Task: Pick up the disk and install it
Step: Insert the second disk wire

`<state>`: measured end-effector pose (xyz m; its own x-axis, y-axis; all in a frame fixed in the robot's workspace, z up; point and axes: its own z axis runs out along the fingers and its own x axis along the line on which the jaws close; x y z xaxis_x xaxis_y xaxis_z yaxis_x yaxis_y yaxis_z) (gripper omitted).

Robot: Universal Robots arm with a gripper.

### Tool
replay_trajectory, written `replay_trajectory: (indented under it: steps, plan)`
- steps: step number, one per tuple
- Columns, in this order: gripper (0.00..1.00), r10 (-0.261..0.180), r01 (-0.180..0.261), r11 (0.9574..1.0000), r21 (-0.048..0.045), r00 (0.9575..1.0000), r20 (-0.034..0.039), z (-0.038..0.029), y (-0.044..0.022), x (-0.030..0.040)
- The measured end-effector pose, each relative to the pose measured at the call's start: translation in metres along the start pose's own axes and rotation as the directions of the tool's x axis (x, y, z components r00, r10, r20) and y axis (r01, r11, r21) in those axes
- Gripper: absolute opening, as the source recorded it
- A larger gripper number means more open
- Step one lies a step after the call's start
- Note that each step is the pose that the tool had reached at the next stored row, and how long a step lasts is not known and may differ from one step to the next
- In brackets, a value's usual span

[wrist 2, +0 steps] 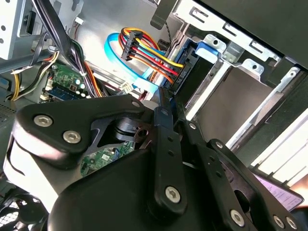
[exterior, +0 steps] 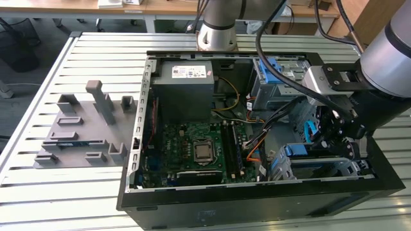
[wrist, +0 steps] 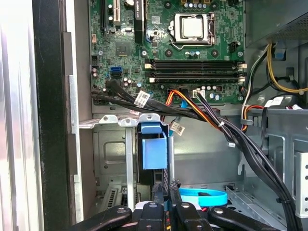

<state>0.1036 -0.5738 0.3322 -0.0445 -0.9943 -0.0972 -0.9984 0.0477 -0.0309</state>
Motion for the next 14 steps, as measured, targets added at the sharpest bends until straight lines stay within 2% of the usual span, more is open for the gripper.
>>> replay_trajectory:
  steps: [14]
  plan:
    - [0.16,0.000,0.000,1.0000,0.0000,1.0000,0.0004,0.0031,0.0001,0.0005]
